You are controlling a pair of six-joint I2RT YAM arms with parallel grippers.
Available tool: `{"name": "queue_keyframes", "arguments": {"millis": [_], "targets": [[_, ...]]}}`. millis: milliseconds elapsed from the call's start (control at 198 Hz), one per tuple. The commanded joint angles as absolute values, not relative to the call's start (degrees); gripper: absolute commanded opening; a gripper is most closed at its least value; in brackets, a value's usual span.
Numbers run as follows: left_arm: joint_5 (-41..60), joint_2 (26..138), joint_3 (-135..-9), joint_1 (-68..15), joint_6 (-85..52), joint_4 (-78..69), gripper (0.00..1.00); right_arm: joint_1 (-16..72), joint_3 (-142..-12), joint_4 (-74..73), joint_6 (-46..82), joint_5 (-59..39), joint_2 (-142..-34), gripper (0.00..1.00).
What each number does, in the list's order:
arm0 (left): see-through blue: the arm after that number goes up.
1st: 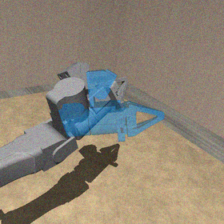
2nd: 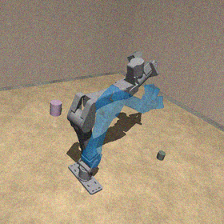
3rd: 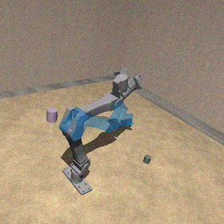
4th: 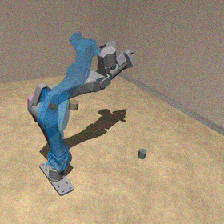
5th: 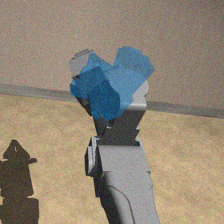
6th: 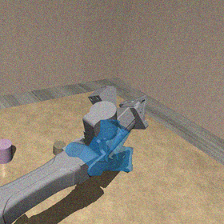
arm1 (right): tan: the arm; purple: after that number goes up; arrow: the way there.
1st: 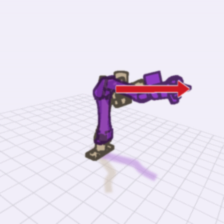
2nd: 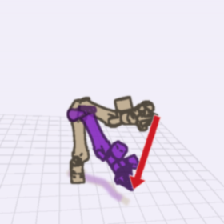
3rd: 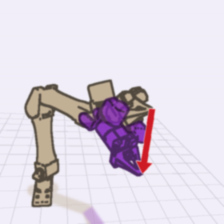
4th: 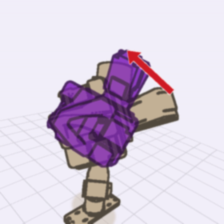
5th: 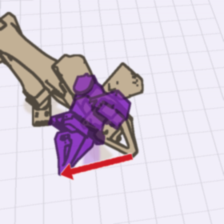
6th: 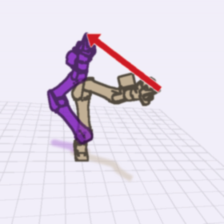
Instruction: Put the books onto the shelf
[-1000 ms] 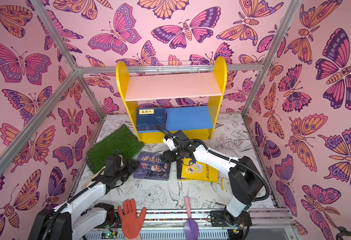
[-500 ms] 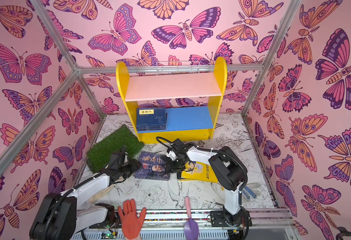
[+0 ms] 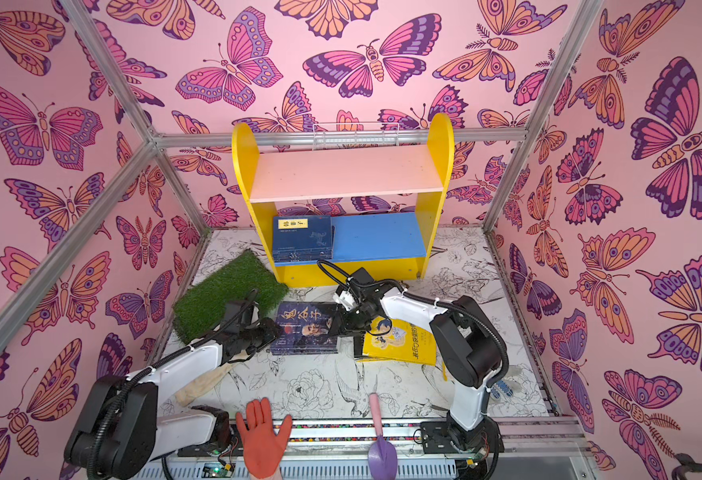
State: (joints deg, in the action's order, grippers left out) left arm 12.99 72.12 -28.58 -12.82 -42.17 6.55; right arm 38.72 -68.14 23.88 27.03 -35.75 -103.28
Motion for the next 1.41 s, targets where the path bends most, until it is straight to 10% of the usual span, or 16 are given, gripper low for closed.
{"name": "queue_keyframes", "arguments": {"millis": [0,460,722,1404], "targets": [[16.0,71.6,-29.6,-14.0,-41.6,7.7,0.46,39.1,-71.7,21.1,27.0,-37.7,-100.4,0.44],[18.1,68.7,-29.6,-14.2,-40.8,7.5,0.49,39.8,-71.2,16.5,29.8,-35.9,-101.7,0.43],[16.8,64.0,-28.5,-14.1,-44.7,6.3,0.51,39.4,-68.9,9.6,33.6,-36.5,-99.7,0.10],[32.4,54.4,-27.8,-9.1,-56.4,-8.3,0.90,22.8,-52.4,-4.7,40.5,-55.5,-73.3,0.00]]}}
